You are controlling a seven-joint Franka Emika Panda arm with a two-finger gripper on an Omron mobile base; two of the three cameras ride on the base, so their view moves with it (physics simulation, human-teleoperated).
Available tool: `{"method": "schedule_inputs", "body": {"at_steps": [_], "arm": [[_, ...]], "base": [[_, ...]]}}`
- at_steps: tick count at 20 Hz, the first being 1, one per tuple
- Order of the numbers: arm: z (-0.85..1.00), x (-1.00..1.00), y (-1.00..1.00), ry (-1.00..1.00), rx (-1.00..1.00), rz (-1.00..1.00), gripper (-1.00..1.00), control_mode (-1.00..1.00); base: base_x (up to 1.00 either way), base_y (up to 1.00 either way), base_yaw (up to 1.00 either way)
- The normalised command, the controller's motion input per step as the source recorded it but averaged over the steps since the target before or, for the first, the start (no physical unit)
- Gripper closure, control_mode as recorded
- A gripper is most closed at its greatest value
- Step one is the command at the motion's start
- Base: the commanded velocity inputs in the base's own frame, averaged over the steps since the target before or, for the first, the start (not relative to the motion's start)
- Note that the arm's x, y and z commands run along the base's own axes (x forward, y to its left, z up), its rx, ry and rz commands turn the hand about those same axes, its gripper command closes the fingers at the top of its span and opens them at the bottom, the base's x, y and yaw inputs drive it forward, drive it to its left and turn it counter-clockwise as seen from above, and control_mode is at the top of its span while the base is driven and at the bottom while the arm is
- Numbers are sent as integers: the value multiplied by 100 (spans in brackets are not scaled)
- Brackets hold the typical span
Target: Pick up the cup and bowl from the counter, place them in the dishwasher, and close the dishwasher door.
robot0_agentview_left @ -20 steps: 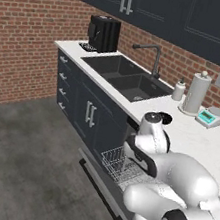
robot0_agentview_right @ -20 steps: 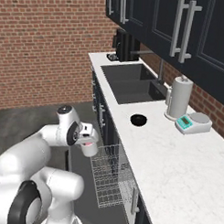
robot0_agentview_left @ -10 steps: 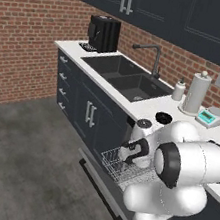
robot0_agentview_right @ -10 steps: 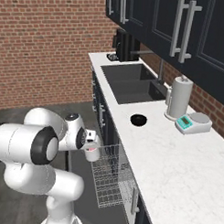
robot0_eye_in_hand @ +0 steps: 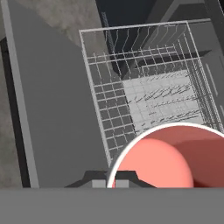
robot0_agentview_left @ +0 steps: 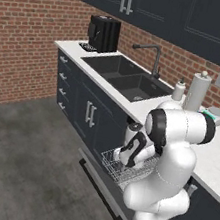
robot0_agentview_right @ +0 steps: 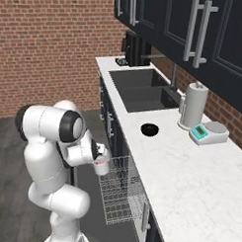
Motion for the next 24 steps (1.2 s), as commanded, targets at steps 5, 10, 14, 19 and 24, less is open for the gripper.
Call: {"method": "schedule_inputs", "body": {"at_steps": [5, 10, 14, 19, 24], "arm": [[-23, 43, 0, 0, -2, 0, 100, -100], [-33, 47, 0, 0, -2, 0, 100, -100], [-26, 29, -1, 0, -1, 0, 100, -100], [-30, 14, -13, 0, -2, -2, 100, -100], [-21, 1, -34, 0, -3, -5, 100, -100]], "base": [[0, 0, 0], [0, 0, 0], [0, 0, 0], [0, 0, 0], [0, 0, 0]]}}
